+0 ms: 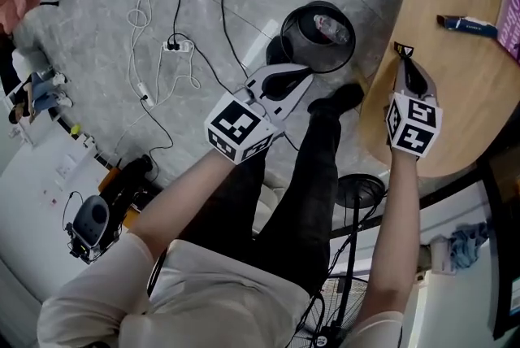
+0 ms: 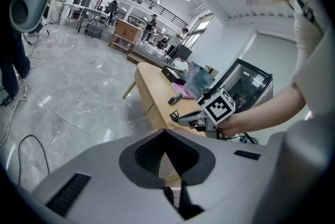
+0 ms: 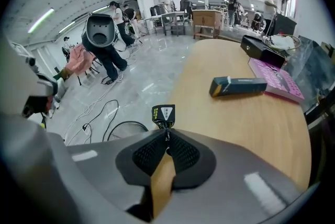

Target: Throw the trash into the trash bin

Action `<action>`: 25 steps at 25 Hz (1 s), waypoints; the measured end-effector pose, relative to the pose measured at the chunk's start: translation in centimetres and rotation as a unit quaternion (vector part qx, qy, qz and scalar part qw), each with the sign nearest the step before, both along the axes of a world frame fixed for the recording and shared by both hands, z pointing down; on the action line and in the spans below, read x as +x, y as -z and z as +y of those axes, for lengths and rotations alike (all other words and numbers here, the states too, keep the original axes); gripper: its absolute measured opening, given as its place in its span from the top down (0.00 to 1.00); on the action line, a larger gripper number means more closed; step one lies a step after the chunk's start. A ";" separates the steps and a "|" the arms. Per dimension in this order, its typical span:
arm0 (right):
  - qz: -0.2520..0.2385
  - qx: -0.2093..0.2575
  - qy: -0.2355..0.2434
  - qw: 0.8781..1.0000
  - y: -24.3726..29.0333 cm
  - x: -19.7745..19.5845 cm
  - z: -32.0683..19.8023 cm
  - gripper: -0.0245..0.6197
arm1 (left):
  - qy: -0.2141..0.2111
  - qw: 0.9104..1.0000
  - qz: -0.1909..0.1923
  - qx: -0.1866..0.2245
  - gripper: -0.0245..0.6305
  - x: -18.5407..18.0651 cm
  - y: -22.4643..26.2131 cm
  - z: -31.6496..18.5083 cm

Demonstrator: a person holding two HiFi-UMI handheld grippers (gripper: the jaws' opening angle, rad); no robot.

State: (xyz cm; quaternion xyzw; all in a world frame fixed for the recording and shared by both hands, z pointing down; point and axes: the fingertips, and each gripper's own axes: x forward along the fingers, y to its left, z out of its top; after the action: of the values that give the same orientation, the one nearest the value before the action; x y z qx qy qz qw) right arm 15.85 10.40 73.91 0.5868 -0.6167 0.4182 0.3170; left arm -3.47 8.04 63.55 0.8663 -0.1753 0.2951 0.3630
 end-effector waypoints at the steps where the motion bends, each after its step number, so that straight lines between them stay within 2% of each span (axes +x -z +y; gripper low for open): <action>1: -0.004 -0.003 0.008 1.000 -0.1 -1.1 0.1 0.91 | 0.003 1.000 -0.002 0.000 0.95 -0.5 -0.1 -0.2; 8: -0.016 -0.017 0.078 0.997 -1.3 -8.1 0.5 0.91 | 0.017 1.000 -0.010 -0.002 0.95 -3.5 -1.1 -1.0; 18: -0.034 -0.053 0.149 0.987 -5.5 -16.9 1.7 0.91 | 0.037 0.999 -0.025 -0.019 0.95 -7.9 -3.5 -0.3; 25: -0.045 -0.086 0.143 0.985 -8.8 -19.7 3.1 0.91 | 0.047 0.998 -0.029 -0.026 0.95 -10.2 -5.0 -0.3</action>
State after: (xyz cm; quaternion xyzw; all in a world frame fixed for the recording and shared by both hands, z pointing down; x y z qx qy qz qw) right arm -3.81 13.49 82.72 0.4441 -0.6694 0.4459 0.3948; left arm -13.69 7.72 68.51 0.8385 -0.2190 0.3069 0.3934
